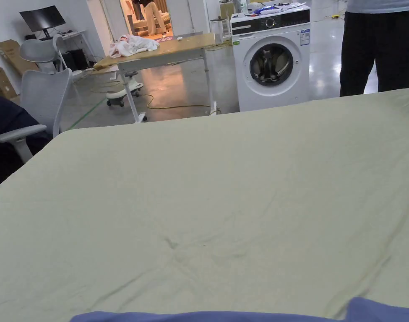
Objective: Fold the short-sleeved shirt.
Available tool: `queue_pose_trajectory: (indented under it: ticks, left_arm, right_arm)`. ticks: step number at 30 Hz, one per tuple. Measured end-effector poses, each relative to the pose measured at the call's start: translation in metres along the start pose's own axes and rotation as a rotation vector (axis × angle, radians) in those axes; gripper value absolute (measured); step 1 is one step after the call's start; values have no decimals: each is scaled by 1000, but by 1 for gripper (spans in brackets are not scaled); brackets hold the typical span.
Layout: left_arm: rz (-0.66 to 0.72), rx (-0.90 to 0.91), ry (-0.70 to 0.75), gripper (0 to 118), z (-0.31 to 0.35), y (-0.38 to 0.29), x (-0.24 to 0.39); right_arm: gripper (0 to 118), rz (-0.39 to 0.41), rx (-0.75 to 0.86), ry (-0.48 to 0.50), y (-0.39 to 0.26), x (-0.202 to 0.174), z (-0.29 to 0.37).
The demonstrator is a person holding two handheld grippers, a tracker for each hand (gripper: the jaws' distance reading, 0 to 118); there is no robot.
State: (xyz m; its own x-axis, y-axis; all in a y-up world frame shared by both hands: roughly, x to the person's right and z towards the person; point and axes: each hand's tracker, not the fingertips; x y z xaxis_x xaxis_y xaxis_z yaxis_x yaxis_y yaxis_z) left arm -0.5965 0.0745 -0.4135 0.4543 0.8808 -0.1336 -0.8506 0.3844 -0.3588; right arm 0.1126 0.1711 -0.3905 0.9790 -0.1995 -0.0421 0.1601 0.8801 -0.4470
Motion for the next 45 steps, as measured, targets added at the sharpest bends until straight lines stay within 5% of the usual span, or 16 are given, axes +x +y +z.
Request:
queue_pose_trajectory:
  ticks: [8,16,23,24,27,29,32,39,43,45]
  left_arm:
    - [-464,17,132,2,24,6,94]
    - [-894,-269,94,3,-76,-143,192]
    - [-1047,-449,121,4,-135,-234,192]
    - [-1050,-456,131,11,-138,-238,191]
    - [-997,-465,67,73,-134,-230,189]
    - [-916,-410,-9,58,-117,-212,193]
    - [-711,-335,-46,4,-98,-186,187]
    - [-394,-481,-127,0,-139,-197,134]
    - [-555,-590,-70,0,-172,-239,136]
    - [-521,-595,-41,0,-179,-250,135]
  right_arm:
    - [0,-8,-5,22,0,-5,-8]
    - [0,-5,11,34,5,-9,0]
    - [0,-31,22,2,1,3,14]
    - [0,-34,19,-7,-1,5,15]
    - [0,-54,13,-18,-5,11,16]
    - [0,-69,9,-19,-7,14,17]
    - [0,-85,8,-19,-11,15,16]
    - [0,-110,-6,-2,-16,12,13]
    - [0,-106,-5,-11,-15,9,17]
    - [0,-115,-4,-14,-15,10,18]
